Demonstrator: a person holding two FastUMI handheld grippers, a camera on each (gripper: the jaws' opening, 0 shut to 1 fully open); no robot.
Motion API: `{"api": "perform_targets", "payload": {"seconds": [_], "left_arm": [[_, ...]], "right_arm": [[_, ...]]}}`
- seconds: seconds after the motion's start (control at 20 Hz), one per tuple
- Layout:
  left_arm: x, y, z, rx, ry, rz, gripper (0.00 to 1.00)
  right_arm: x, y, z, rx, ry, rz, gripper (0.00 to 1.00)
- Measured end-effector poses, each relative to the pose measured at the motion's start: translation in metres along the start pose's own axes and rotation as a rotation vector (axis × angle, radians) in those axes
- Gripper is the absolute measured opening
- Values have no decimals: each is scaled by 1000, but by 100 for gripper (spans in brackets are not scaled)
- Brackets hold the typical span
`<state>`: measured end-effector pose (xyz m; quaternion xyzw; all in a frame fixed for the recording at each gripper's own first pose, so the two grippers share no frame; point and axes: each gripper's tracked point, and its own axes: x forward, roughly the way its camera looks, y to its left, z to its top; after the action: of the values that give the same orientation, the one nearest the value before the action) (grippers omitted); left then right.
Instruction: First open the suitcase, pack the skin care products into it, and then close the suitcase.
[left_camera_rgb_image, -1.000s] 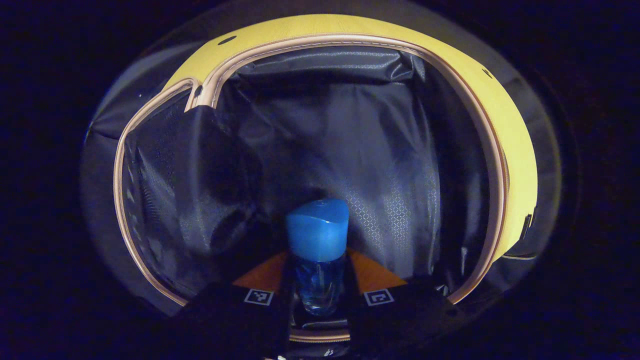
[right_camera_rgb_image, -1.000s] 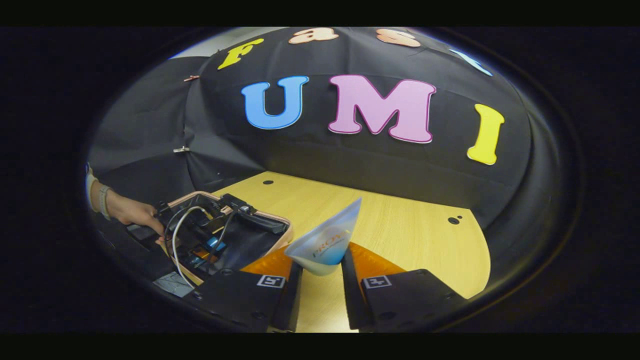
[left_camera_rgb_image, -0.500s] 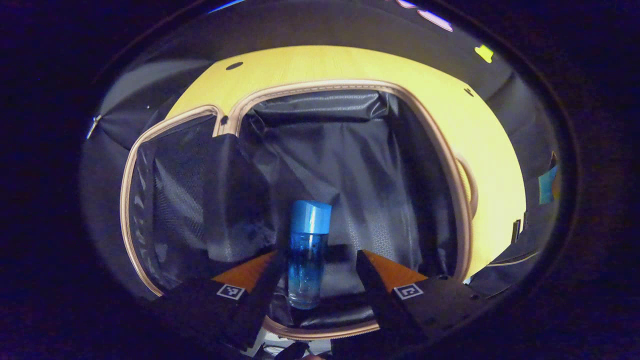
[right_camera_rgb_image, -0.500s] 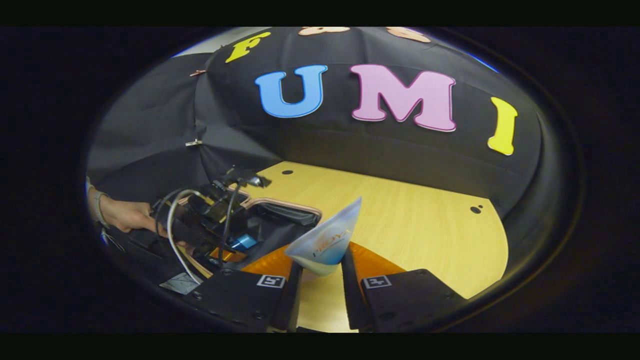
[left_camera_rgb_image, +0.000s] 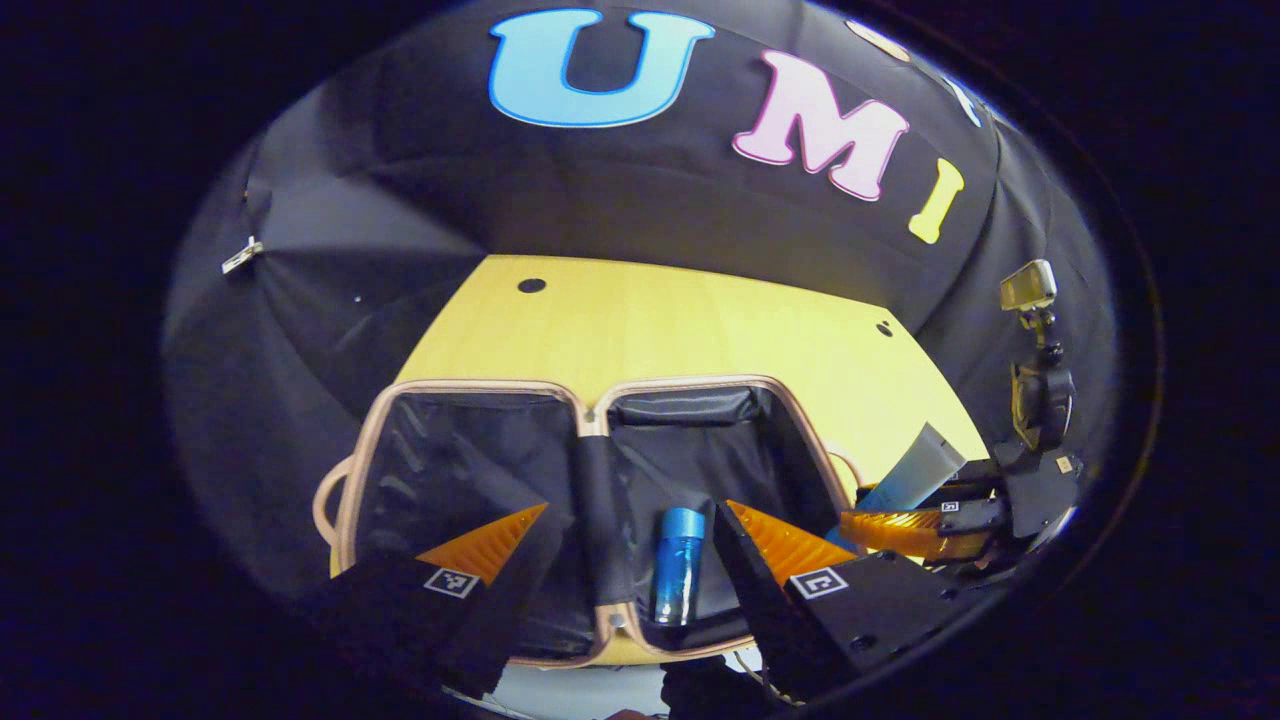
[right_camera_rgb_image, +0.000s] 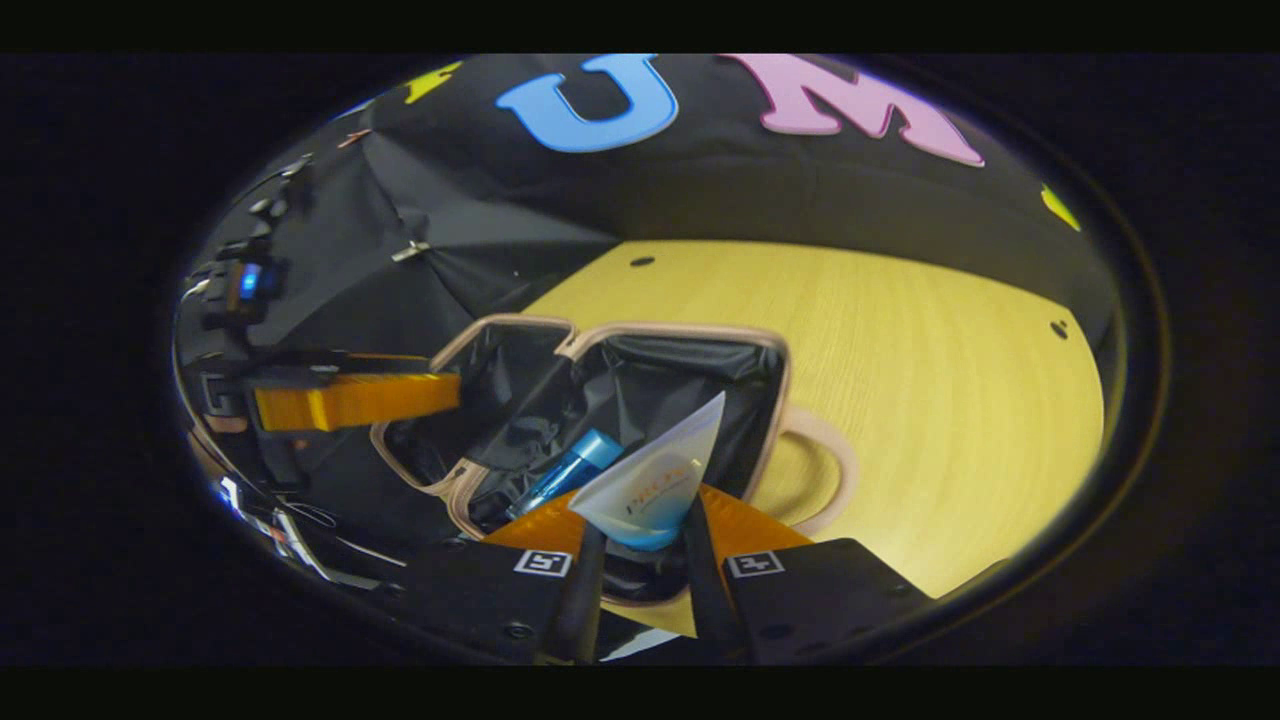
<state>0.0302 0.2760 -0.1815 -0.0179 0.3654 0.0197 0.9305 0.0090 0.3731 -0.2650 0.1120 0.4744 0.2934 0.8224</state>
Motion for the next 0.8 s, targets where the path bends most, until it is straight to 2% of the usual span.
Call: {"api": "perform_targets", "payload": {"seconds": [0.1,0.2,0.4,0.55,0.6,0.65,0.7,0.75,0.8], "left_arm": [[-12,42,-7,-35,-6,66,96],[-22,82,-14,-101,-11,120,97],[-30,141,-37,-263,6,205,97],[-31,162,-54,-362,21,223,97],[-30,166,-57,-375,26,228,97],[-27,170,-61,-379,33,236,97],[-23,174,-62,-377,38,238,97],[-22,177,-63,-373,44,240,97],[-20,180,-62,-367,52,244,97]], "right_arm": [[13,3,-14,93,91,2,41],[32,-2,-41,161,228,-53,41],[48,-5,-78,192,398,-121,42],[56,-11,-82,240,459,-187,42],[59,-15,-84,242,462,-203,36],[59,-16,-84,246,464,-209,36],[60,-14,-84,249,461,-203,43],[58,-8,-79,254,456,-185,41],[59,-4,-79,258,446,-167,53]]}}
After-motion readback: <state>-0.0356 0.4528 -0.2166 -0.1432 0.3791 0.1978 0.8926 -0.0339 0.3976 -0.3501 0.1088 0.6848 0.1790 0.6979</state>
